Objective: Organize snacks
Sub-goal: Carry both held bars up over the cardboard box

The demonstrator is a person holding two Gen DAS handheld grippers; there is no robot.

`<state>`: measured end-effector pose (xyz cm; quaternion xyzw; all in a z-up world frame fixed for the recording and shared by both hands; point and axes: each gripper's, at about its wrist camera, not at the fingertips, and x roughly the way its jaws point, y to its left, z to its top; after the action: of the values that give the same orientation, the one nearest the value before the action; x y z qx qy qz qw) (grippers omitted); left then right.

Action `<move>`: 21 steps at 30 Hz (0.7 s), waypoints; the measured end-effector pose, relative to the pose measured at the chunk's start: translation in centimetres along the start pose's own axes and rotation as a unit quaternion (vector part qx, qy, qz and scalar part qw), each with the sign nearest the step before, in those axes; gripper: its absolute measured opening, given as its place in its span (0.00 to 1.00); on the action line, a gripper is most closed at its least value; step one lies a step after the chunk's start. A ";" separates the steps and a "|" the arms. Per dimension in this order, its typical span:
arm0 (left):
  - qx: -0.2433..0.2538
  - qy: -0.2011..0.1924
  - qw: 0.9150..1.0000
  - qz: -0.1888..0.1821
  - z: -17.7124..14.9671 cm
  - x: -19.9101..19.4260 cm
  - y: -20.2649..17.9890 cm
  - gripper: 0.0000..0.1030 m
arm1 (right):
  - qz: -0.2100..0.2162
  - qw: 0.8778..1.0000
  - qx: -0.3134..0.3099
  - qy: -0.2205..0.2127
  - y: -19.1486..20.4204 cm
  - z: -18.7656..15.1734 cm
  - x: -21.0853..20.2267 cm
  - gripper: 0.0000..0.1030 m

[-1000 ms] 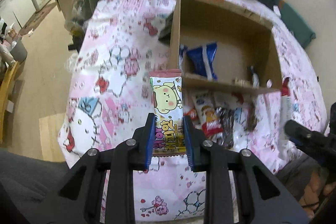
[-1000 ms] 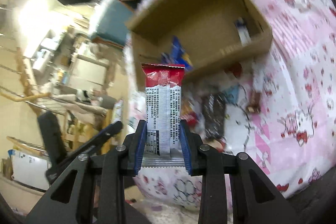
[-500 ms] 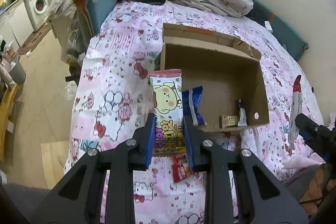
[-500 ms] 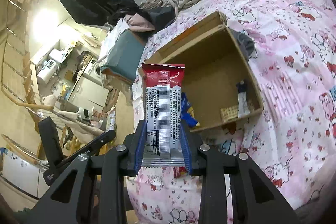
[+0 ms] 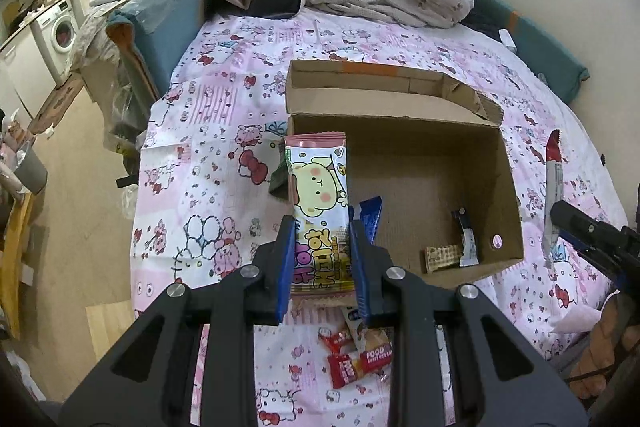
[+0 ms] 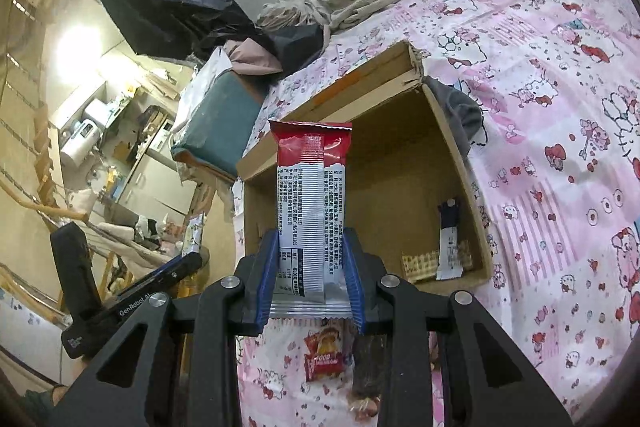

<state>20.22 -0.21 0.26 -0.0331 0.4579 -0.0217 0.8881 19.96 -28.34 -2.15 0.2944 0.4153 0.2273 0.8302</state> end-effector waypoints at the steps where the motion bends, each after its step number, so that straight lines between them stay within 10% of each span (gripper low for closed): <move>1: 0.000 0.002 1.000 0.000 0.2 0.3 -0.1 0.21 | -0.001 1.000 0.002 0.000 -0.2 0.2 0.2 0.32; 21: -0.009 0.039 0.999 -0.034 -0.1 7.7 -1.0 0.22 | -0.029 0.998 0.058 0.023 -4.5 1.4 3.8 0.32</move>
<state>24.58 -1.70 -5.94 -0.0555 0.4907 -0.0490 0.8682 23.81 -29.69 -6.67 0.3243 0.4553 0.1859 0.8081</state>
